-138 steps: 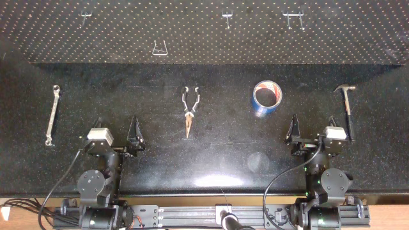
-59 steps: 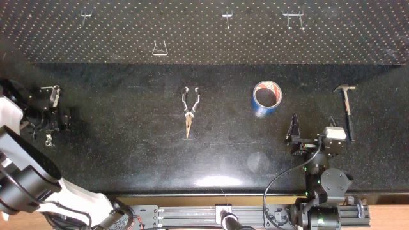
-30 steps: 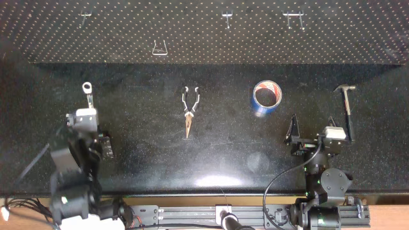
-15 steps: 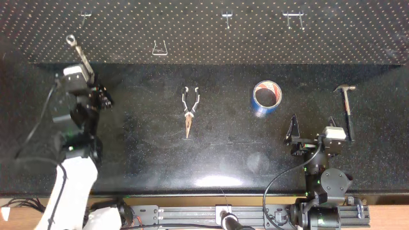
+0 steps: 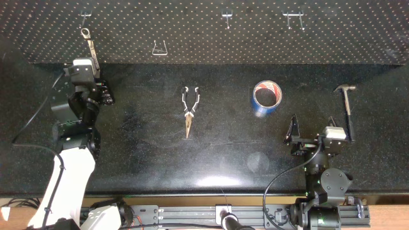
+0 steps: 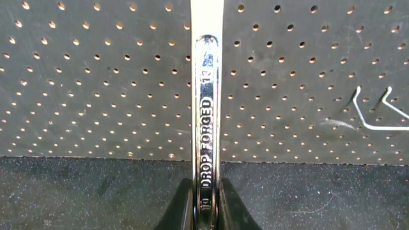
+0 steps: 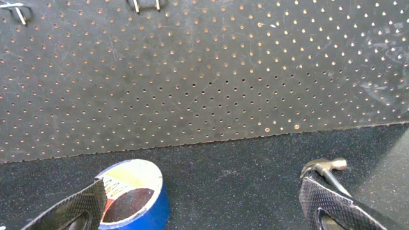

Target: Place Tools Onto Pegboard

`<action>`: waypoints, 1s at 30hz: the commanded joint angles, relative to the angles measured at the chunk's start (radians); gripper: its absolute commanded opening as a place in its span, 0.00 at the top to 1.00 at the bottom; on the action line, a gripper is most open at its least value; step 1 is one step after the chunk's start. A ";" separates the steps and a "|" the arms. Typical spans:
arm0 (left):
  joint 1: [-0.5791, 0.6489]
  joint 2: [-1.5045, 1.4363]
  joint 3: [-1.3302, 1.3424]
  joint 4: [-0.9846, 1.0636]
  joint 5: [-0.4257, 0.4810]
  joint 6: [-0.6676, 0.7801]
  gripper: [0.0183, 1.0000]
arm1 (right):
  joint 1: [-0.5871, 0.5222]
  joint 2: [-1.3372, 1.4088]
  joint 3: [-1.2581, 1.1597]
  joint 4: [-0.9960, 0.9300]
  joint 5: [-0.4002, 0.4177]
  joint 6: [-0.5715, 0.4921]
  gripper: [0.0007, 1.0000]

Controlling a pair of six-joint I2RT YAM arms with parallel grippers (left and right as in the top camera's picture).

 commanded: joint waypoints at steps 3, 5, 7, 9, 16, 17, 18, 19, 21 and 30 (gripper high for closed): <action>-0.003 -0.022 0.030 0.033 -0.007 0.016 0.99 | 0.001 -0.007 -0.005 -0.002 -0.005 0.011 0.01; -0.003 -0.023 0.030 0.034 -0.027 0.016 0.99 | 0.001 -0.007 -0.005 -0.002 -0.005 0.011 0.01; -0.002 -0.023 0.030 0.047 -0.026 0.016 0.99 | 0.001 -0.007 -0.005 -0.002 -0.005 0.011 0.01; -0.002 -0.023 0.030 0.083 -0.026 0.016 0.99 | 0.001 -0.007 -0.005 -0.002 -0.005 0.011 0.01; -0.002 -0.017 0.030 0.077 -0.070 0.015 0.99 | 0.001 -0.007 -0.005 -0.002 -0.005 0.011 0.01; -0.002 -0.017 0.030 0.076 -0.077 0.015 0.99 | 0.001 -0.007 -0.005 -0.002 -0.005 0.011 0.01; -0.002 -0.016 0.030 0.077 -0.084 0.015 0.99 | 0.001 -0.007 -0.005 -0.002 -0.005 0.011 0.01; -0.002 -0.014 0.030 0.077 -0.083 0.016 0.99 | 0.001 -0.007 -0.005 -0.002 -0.005 0.011 0.01; -0.002 -0.001 0.030 0.078 -0.083 0.015 0.99 | 0.001 -0.007 -0.005 -0.002 -0.005 0.011 0.01; -0.002 0.050 0.032 0.104 -0.083 0.015 0.99 | 0.001 -0.007 -0.005 -0.002 -0.005 0.011 0.01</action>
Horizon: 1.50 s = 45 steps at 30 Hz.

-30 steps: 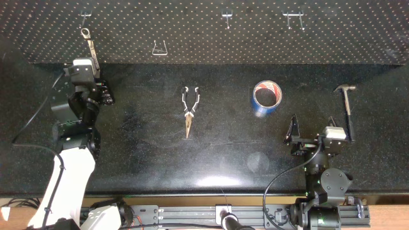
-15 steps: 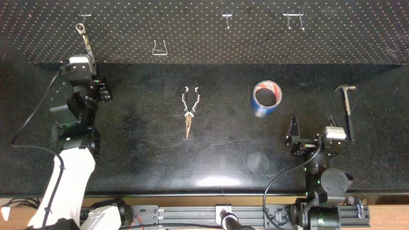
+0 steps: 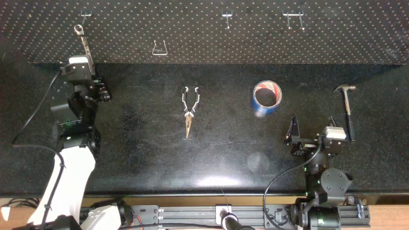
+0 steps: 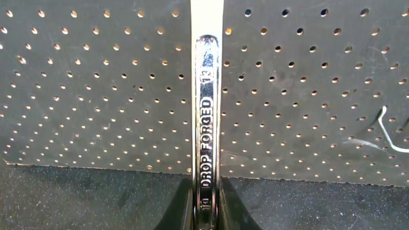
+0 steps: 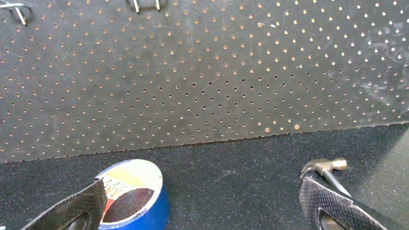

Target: Place Tools Onto Pegboard

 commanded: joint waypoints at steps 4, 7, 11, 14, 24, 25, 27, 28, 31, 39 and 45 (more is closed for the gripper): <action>-0.002 0.101 0.073 0.052 -0.022 0.012 0.99 | 0.001 -0.007 -0.005 -0.002 -0.005 0.011 0.01; -0.002 0.160 0.116 0.052 -0.022 0.012 0.99 | 0.001 -0.007 -0.005 -0.002 -0.005 0.011 0.01; -0.002 0.225 0.171 0.051 -0.022 0.012 0.37 | 0.001 -0.007 -0.005 -0.002 -0.005 0.011 0.01; -0.001 0.226 0.172 0.043 -0.022 0.012 0.03 | 0.001 -0.007 -0.005 -0.002 -0.005 0.011 0.01; -0.306 0.185 0.650 -1.301 0.011 -0.239 0.01 | 0.001 -0.007 -0.005 -0.002 -0.005 0.011 0.01; -0.388 0.188 0.650 -1.329 0.012 -0.318 0.00 | 0.001 -0.007 -0.005 -0.002 -0.005 0.011 0.01; -0.581 0.242 0.650 -1.353 0.000 -0.462 0.00 | 0.001 -0.007 -0.005 -0.002 -0.005 0.011 0.01; -0.643 0.287 0.655 -1.357 -0.003 -0.510 0.00 | 0.001 -0.007 -0.005 -0.002 -0.005 0.011 0.01; -0.731 0.497 0.783 -1.468 0.015 -0.523 0.00 | 0.001 -0.007 -0.005 -0.002 -0.005 0.011 0.01; -0.642 0.903 1.288 -1.733 -0.004 -0.586 0.00 | 0.001 -0.007 -0.005 -0.002 -0.005 0.011 0.01; -0.664 0.945 1.288 -1.664 -0.056 -0.439 0.00 | 0.001 -0.007 -0.005 -0.002 -0.005 0.011 0.01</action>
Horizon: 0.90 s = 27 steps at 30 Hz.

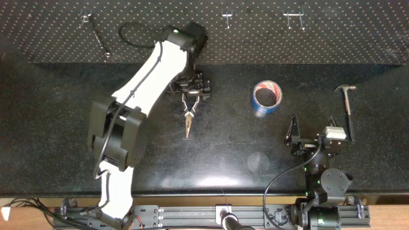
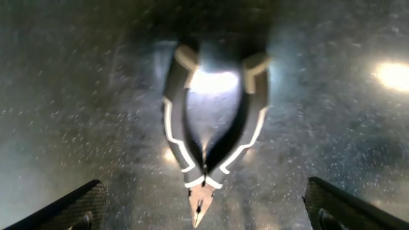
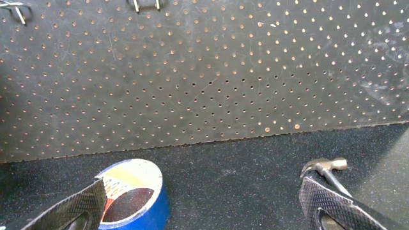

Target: Place Tools Onto Pegboard

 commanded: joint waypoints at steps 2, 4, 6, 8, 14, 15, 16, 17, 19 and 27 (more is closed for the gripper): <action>-0.002 0.037 0.014 0.035 -0.038 0.096 0.00 | 0.001 -0.007 -0.005 -0.003 -0.005 0.011 0.01; 0.010 0.042 0.014 0.050 -0.040 0.096 0.01 | 0.001 -0.007 -0.005 -0.002 -0.005 0.011 0.01; 0.009 0.048 0.014 0.058 -0.056 0.097 0.00 | 0.001 -0.007 -0.005 -0.003 -0.005 0.011 0.01; 0.008 0.050 0.004 0.092 -0.055 0.096 0.00 | 0.001 -0.007 -0.005 -0.003 -0.005 0.011 0.01; -0.004 0.050 -0.087 0.174 -0.040 0.080 0.00 | 0.001 -0.007 -0.005 -0.003 -0.005 0.011 0.01; -0.004 0.050 -0.087 0.174 -0.040 0.080 0.00 | 0.001 -0.007 -0.005 -0.003 -0.005 0.011 0.01; -0.004 0.050 -0.093 0.176 -0.040 0.080 0.01 | 0.001 -0.007 -0.005 -0.002 -0.005 0.011 0.01; -0.004 0.050 -0.101 0.178 -0.040 0.073 0.00 | 0.001 -0.007 -0.005 -0.002 -0.005 0.011 0.01; -0.007 0.050 -0.120 0.189 -0.036 0.070 0.00 | 0.001 -0.007 -0.005 -0.003 -0.005 0.011 0.01; -0.018 0.050 -0.131 0.207 -0.032 0.050 0.00 | 0.001 -0.007 -0.005 -0.003 -0.005 0.011 0.01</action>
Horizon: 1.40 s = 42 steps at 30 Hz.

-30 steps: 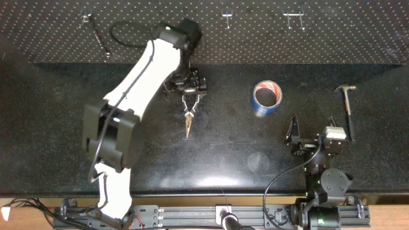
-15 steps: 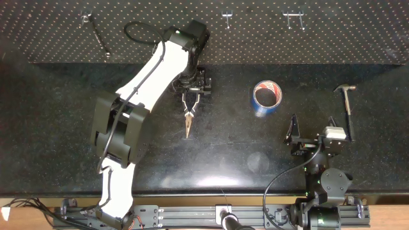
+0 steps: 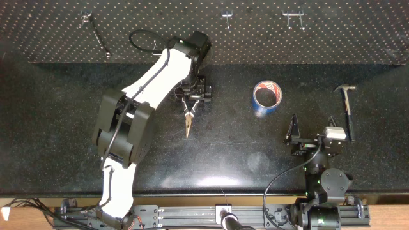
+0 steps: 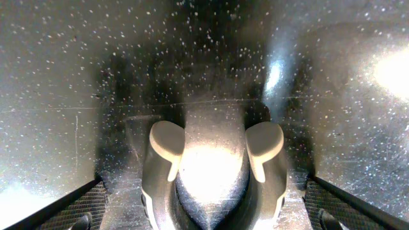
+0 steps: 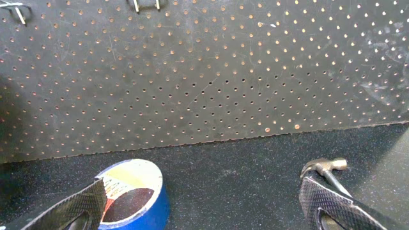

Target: Place Tools Onto Pegboard

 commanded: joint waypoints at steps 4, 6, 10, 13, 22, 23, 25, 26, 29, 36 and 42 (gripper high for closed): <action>-0.006 0.008 -0.041 0.054 0.067 -0.024 0.00 | 0.001 -0.007 -0.005 -0.002 -0.005 0.011 0.01; -0.006 0.008 -0.071 0.079 0.084 -0.064 0.00 | 0.001 -0.007 -0.005 -0.002 -0.005 0.011 0.01; -0.006 0.008 -0.075 0.059 0.076 -0.065 0.00 | 0.001 -0.007 -0.005 -0.002 -0.005 0.011 0.01; -0.006 0.008 -0.075 0.020 0.043 -0.065 0.00 | 0.001 -0.007 -0.005 -0.003 -0.005 0.011 0.01; -0.008 0.007 -0.075 0.041 0.000 -0.178 0.00 | 0.001 -0.007 -0.005 -0.003 -0.005 0.011 0.01; -0.009 0.007 -0.075 0.041 0.000 -0.178 0.00 | 0.001 -0.007 -0.005 -0.003 -0.005 0.011 0.01; -0.013 0.007 -0.075 0.042 -0.008 -0.151 0.00 | 0.001 -0.007 -0.005 -0.003 -0.005 0.011 0.01; -0.014 0.007 -0.075 0.042 -0.017 -0.136 0.00 | 0.001 -0.007 -0.005 -0.002 -0.005 0.011 0.01; -0.014 0.007 -0.075 0.042 -0.039 -0.133 0.00 | 0.001 -0.007 -0.005 -0.003 -0.005 0.011 0.01; -0.014 0.007 -0.075 0.061 -0.064 -0.133 0.00 | 0.001 -0.007 -0.005 -0.003 -0.005 0.011 0.01; -0.014 0.007 -0.075 0.061 -0.068 -0.136 0.02 | 0.001 -0.007 -0.005 -0.003 -0.005 0.011 0.01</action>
